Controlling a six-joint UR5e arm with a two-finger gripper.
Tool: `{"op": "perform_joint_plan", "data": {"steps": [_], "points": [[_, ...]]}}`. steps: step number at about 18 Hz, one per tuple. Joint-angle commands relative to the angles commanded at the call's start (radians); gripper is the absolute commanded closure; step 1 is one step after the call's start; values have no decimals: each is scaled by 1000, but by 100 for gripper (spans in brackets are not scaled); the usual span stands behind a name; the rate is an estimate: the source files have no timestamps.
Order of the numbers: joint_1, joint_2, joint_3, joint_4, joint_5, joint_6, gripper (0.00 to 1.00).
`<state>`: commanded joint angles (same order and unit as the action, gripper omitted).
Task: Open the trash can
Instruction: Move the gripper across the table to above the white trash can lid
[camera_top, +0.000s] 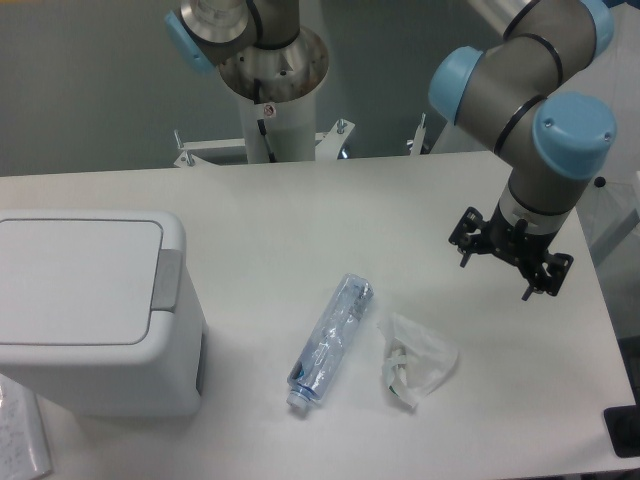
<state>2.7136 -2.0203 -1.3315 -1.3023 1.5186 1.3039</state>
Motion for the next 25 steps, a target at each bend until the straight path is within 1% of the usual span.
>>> {"op": "perform_joint_plan", "data": {"steps": [5, 7, 8, 9, 11, 13, 14, 18, 20, 21, 23, 25], "points": [[-6, 6, -3, 0, -18, 0, 0], [-12, 8, -17, 0, -40, -11, 0], [-14, 20, -23, -3, -52, -27, 0], [-15, 40, -35, -5, -61, -79, 0], [-18, 57, -55, -2, -87, -188, 0], [-32, 80, -58, -3, -110, -230, 0], [-35, 87, -58, -6, -132, -259, 0], [-46, 115, -58, -3, -262, -481, 0], [-83, 123, -60, -2, -284, -529, 0], [-93, 136, -60, 0, -285, -560, 0], [-118, 144, -61, 5, -294, -671, 0], [-159, 146, -69, 46, -340, -774, 0]]}}
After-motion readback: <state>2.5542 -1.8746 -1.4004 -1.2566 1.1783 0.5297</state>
